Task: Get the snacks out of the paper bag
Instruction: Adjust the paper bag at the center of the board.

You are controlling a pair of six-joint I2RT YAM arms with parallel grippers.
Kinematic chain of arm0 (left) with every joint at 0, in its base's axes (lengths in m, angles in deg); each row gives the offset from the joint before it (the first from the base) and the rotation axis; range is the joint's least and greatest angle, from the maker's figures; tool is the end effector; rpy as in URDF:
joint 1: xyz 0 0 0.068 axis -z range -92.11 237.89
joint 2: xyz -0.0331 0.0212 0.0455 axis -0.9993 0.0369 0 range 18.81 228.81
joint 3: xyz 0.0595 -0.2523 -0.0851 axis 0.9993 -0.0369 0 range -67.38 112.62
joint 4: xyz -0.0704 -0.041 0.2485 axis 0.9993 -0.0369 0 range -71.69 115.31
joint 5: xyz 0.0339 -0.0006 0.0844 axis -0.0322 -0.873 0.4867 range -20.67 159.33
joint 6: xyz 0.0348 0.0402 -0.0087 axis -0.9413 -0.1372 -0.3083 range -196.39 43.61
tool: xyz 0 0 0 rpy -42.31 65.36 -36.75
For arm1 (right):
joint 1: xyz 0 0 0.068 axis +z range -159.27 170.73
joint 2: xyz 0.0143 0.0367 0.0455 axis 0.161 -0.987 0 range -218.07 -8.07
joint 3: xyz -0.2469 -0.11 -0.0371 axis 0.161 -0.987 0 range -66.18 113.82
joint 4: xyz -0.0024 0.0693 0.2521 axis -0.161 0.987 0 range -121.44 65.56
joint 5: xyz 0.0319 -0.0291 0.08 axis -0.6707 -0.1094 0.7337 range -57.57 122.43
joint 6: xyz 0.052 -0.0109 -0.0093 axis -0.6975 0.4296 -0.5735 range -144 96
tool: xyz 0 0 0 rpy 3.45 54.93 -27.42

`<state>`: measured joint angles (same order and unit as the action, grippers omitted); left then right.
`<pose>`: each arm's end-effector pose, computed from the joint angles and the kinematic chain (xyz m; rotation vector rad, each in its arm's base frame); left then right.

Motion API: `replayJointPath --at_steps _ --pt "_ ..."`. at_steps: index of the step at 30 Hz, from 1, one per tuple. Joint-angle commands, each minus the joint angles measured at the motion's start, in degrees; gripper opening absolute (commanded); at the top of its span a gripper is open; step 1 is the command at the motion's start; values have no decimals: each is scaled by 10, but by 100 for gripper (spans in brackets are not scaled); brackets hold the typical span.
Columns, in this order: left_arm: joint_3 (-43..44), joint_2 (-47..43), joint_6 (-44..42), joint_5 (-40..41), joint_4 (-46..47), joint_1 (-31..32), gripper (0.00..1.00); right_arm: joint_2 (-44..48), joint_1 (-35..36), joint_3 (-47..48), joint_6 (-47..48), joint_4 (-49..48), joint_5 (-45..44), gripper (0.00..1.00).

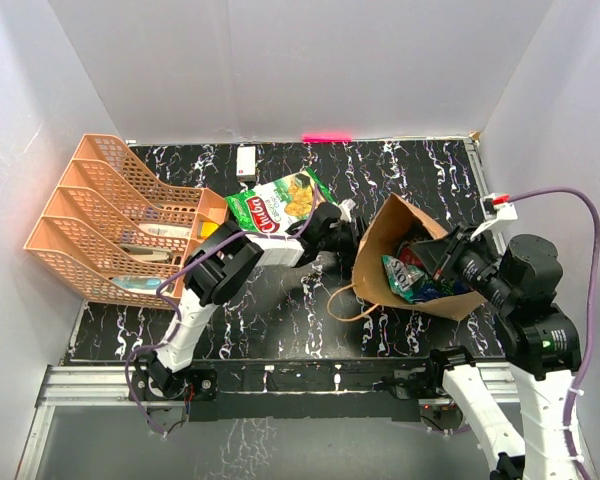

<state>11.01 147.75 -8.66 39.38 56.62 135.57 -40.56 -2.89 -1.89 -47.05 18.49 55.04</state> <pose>0.3148 -0.3721 0.1332 0.0300 2.3416 -1.7098 0.0736 0.0220 0.4021 0.0033 1.9266 0.7196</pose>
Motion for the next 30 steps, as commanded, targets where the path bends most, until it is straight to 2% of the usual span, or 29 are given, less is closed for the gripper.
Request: replayJointPath --at_steps 1,4,6,10,13,17,21,25,30 --pt "63 -22 -46 -17 -25 0 53 -6 2 10 -13 -38 -13 8" --pt "29 -73 -109 9 -85 -18 58 -5 2 -10 15 -55 32 8" --pt "-32 -120 -129 15 -86 -35 62 -7 2 -25 34 -62 75 8" --pt "-168 -234 -158 14 -95 -74 64 -23 2 -58 65 -70 182 8" --pt "-249 -352 -196 12 -131 -97 73 -31 2 -82 81 -77 248 8" --pt "-285 -493 -281 48 -237 -101 83 -39 2 -112 108 -80 329 8" --pt "-306 -595 -321 38 -291 -98 87 -39 4 -142 103 -93 378 8" --pt "-327 -654 -309 4 -261 -77 87 -31 5 -164 78 -116 409 8" --pt "-327 -683 -339 1 -207 -6 88 -34 5 -170 57 -114 419 8"
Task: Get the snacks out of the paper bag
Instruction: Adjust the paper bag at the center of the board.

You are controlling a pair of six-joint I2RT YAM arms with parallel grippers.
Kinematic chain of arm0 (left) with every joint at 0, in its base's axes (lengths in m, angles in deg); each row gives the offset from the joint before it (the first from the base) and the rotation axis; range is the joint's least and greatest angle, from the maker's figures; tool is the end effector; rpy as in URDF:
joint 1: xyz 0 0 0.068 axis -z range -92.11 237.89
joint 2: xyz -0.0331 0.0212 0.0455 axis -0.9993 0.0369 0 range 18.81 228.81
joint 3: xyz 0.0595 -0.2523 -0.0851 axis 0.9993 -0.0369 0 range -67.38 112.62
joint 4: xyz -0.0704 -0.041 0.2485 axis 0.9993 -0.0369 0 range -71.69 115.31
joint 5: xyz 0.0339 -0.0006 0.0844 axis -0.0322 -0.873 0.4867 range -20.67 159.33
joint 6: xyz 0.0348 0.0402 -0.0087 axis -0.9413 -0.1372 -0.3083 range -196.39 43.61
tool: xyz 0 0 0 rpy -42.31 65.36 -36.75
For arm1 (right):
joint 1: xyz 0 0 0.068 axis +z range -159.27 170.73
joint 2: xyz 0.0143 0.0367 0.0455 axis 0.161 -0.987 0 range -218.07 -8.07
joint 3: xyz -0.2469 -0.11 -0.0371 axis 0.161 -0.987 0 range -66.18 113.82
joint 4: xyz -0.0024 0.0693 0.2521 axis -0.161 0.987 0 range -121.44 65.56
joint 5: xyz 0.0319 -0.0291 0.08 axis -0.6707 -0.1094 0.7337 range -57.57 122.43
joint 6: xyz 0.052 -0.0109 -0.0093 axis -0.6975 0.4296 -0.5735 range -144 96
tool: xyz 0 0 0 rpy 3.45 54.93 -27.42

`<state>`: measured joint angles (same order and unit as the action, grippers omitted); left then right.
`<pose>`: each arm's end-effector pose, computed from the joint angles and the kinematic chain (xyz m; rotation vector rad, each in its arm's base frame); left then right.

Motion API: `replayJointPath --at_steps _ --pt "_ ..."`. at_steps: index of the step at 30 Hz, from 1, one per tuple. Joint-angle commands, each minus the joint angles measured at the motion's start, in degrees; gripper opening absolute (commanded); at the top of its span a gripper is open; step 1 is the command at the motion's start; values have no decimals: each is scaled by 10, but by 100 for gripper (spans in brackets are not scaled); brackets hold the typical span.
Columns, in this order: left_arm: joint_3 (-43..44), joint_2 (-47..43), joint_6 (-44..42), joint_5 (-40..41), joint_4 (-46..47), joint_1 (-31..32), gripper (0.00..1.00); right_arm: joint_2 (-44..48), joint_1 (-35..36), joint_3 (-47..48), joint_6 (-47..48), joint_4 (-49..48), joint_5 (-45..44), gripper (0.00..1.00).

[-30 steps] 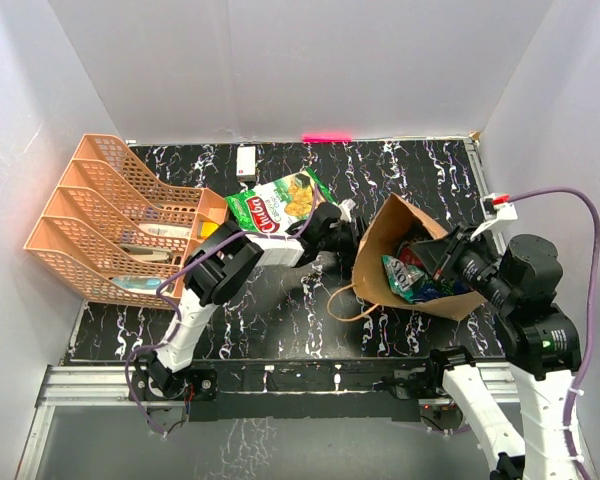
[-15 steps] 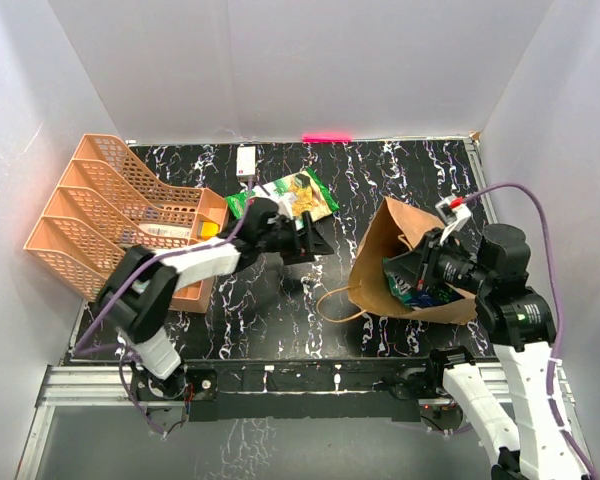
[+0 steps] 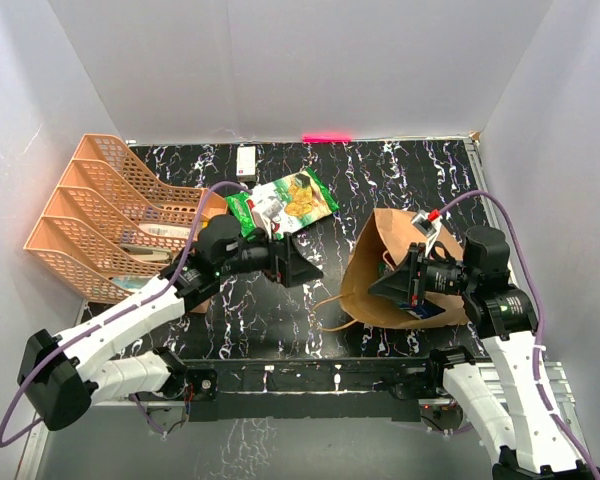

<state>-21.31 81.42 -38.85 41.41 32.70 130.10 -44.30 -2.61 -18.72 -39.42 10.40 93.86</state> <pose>0.1775 -0.1834 0.3190 0.4795 1.8818 -1.3999 0.1097 0.0443 0.3296 -0.5097 1.9953 1.3502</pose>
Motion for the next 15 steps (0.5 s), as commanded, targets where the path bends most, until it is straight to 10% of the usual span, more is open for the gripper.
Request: replayJointPath --at_steps 1,15 --pt "-6 -21 -43 -14 38 60 88 4 2 1 -20 -27 26 8" --pt "-46 -42 -53 -24 123 111 86 -28 32 41 -3 51 -8 8"
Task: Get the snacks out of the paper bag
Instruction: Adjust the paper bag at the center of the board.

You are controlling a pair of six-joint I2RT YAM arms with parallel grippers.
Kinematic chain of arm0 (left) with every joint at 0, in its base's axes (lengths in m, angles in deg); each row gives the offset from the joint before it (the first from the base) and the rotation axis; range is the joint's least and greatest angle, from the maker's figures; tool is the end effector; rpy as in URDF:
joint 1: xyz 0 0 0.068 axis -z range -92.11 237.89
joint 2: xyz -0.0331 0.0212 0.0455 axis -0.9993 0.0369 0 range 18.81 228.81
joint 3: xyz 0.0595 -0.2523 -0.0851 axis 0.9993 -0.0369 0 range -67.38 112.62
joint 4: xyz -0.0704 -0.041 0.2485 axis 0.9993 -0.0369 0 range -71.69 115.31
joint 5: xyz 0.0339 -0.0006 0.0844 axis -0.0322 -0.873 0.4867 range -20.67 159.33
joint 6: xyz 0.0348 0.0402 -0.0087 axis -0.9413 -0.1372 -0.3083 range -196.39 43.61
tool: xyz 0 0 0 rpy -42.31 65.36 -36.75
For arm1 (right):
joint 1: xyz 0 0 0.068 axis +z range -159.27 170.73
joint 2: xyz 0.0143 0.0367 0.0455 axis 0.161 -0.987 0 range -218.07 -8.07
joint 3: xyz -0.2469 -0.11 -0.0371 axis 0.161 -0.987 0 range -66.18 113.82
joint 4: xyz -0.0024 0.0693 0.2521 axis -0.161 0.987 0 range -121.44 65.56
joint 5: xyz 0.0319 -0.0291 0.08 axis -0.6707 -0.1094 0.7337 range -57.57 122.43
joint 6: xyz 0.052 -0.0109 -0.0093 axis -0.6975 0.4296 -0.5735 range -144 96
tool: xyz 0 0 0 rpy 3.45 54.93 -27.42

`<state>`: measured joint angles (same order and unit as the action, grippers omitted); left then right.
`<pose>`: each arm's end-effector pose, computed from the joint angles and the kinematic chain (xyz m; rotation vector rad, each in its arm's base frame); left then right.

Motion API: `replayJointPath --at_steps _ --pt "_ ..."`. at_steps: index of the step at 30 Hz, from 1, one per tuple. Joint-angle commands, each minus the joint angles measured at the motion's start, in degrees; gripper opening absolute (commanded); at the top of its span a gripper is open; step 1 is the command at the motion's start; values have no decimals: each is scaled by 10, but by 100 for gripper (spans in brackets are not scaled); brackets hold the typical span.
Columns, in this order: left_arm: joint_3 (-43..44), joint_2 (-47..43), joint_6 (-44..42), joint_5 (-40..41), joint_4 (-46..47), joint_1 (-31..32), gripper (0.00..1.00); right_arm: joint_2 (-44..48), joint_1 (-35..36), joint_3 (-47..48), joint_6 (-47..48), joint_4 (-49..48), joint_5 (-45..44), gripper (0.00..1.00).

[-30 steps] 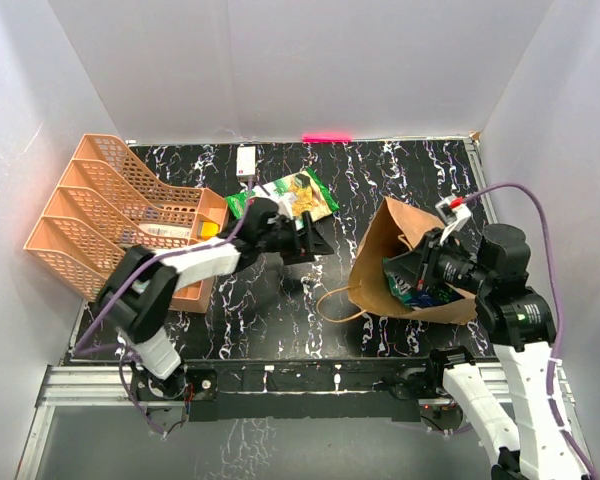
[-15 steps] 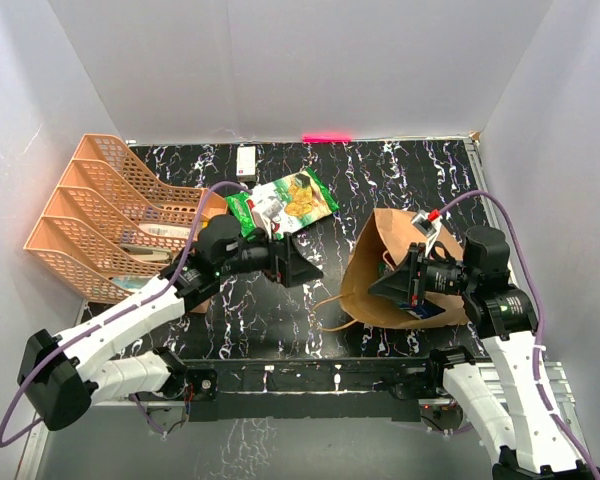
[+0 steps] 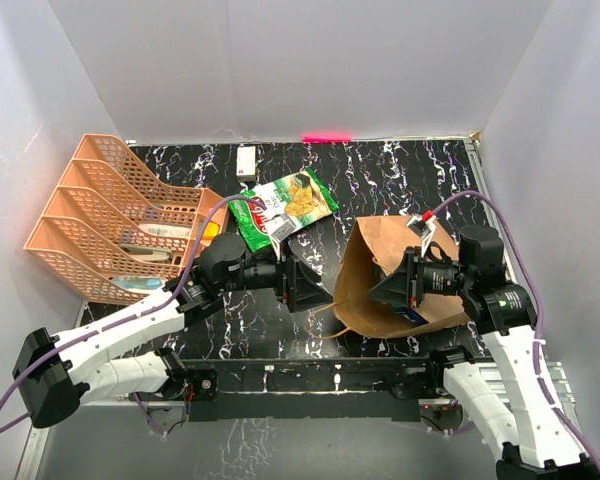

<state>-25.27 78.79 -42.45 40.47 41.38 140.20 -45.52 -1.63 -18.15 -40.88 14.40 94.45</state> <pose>0.1360 -0.2041 0.3208 0.7244 1.6908 -1.5174 0.1092 0.0464 0.3255 -0.4665 2.0772 1.4173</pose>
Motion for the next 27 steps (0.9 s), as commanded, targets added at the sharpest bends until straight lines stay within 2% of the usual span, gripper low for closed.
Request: replayJointPath --at_steps 1,4,8,12,19,25,27 --pt "-5 -16 -19 -15 35 11 86 -23 32 42 19 20 -25 8" --pt "-5 -16 -25 -24 35 15 86 -38 48 76 43 52 -85 8" --pt "-3 -18 -40 -25 22 25 86 -58 62 103 61 71 -99 8" --pt "6 -23 -75 3 -14 47 84 -54 92 135 71 112 -196 8" --pt "35 13 -142 47 -46 95 77 -17 99 129 55 138 -222 8" --pt "27 59 -129 123 26 143 70 52 99 94 8 168 -270 8" --pt "24 79 -113 146 55 156 67 69 99 87 -10 183 -313 8"
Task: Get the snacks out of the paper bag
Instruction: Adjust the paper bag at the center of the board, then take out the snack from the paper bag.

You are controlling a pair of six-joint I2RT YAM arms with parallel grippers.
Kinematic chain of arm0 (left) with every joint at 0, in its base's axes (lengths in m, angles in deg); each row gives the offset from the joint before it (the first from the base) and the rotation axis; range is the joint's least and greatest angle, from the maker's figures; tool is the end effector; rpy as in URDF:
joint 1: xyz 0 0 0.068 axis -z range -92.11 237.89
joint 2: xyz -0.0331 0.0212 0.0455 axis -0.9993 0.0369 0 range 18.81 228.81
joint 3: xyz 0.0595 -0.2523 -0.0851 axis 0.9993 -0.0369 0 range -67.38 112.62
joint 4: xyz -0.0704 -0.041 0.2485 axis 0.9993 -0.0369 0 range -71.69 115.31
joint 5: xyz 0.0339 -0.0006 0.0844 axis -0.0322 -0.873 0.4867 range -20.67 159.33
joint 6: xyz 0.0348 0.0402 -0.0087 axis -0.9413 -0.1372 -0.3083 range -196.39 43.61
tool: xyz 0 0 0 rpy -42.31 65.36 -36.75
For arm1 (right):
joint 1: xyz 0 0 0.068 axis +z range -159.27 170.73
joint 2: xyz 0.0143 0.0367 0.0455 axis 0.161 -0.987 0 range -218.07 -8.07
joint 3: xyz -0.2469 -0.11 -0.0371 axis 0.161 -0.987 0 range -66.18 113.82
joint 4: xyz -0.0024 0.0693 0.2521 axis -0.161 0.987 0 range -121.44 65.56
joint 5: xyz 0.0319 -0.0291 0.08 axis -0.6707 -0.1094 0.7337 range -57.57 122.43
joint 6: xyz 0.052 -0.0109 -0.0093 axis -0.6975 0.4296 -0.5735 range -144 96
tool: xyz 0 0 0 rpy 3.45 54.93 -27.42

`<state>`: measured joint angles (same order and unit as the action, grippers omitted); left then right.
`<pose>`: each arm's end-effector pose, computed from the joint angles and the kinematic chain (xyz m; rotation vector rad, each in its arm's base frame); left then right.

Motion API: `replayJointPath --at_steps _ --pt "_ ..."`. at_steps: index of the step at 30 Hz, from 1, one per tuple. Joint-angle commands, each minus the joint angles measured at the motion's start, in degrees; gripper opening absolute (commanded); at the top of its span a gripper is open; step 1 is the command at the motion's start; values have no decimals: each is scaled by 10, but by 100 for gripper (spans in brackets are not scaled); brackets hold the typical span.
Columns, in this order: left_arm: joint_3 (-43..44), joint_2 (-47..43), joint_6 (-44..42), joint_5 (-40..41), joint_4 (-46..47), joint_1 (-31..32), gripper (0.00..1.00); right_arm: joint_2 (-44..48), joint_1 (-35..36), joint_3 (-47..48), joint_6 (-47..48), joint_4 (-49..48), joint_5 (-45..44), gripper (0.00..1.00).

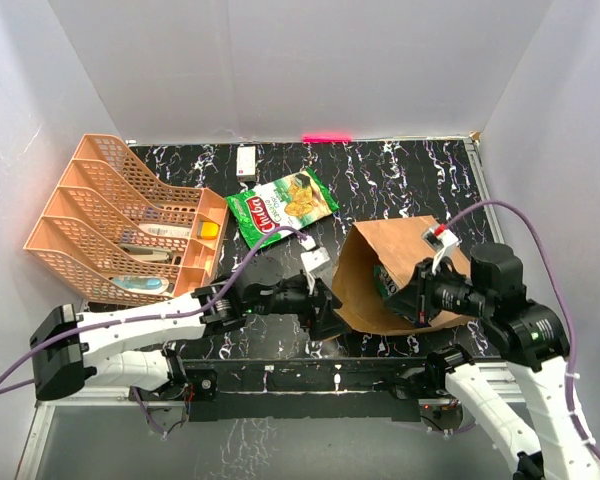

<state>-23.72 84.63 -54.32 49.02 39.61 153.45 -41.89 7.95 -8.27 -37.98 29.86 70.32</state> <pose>0.0996 -0.2490 0.3029 0.9795 1.6548 -1.3917 0.0711 0.0449 0.3534 -0.4405 2.2080 1.0299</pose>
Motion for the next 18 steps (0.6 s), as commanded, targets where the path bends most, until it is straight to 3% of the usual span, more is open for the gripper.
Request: replayJointPath --at_steps 1,5,10,14,18 --pt "8 37 18 69 88 30 65 43 3 -14 -52 27 -90 8" --pt "19 93 109 150 125 43 58 62 3 -11 -85 -11 -112 8" --pt "64 166 231 250 89 45 53 55 3 25 -80 -29 -161 8" --pt "96 213 281 307 72 46 48 62 3 33 -78 -47 -172 8" --pt "132 265 324 364 54 46 35 69 3 33 -80 -63 -171 8"
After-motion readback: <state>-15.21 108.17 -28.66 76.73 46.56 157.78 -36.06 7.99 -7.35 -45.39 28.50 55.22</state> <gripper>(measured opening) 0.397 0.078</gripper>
